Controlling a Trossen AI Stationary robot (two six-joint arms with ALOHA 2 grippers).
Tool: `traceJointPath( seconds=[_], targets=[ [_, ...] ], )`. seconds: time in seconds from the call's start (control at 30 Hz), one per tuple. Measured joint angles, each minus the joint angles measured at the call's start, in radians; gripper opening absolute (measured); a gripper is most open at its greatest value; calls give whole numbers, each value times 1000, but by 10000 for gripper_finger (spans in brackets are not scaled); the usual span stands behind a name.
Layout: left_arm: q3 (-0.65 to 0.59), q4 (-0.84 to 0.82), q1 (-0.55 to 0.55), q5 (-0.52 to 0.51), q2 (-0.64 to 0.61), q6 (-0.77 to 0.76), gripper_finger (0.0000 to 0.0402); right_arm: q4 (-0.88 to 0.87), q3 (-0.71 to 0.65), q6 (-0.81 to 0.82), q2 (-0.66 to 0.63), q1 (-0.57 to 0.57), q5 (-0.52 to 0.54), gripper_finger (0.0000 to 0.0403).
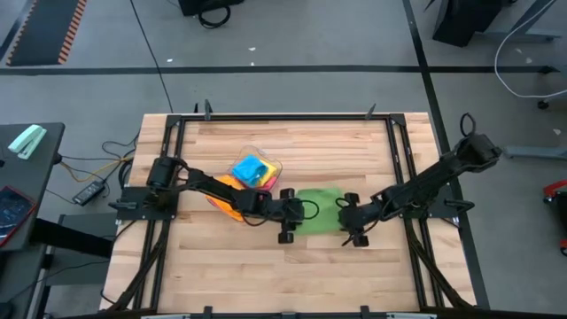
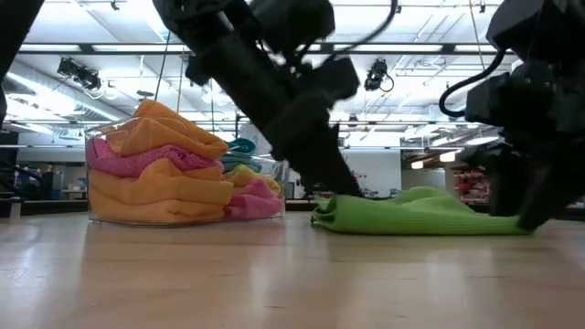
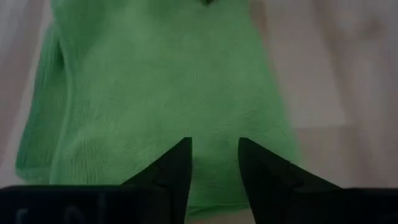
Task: Fold microfiber towels
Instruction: Fold the green microfiber towel
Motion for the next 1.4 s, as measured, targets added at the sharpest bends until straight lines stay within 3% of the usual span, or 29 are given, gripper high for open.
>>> traceJointPath(
  seconds=[0.13,0.3,0.6,0.83,1.0,1.2,1.4],
  targets=[
    [1,2,-5,2,-35,10,133,-121,46,25,-34,1,-38,163],
    [1,23,-3,-20,-54,65,125,-200,119,5,-98,0,-11,163],
    [1,92,61,-82,-52,78,129,-116,138,-167,-121,-28,260,163],
    [-2,64,100,-78,-17,64,122,26,75,-190,-42,-98,255,162],
    [2,78,102,-80,39,72,115,33,38,-180,-17,-131,255,162],
    [1,13,116,-159,35,76,112,0,26,-140,-15,-131,239,162],
    [1,10,117,-166,31,80,112,-63,26,-109,-31,-126,196,162]
  ],
)
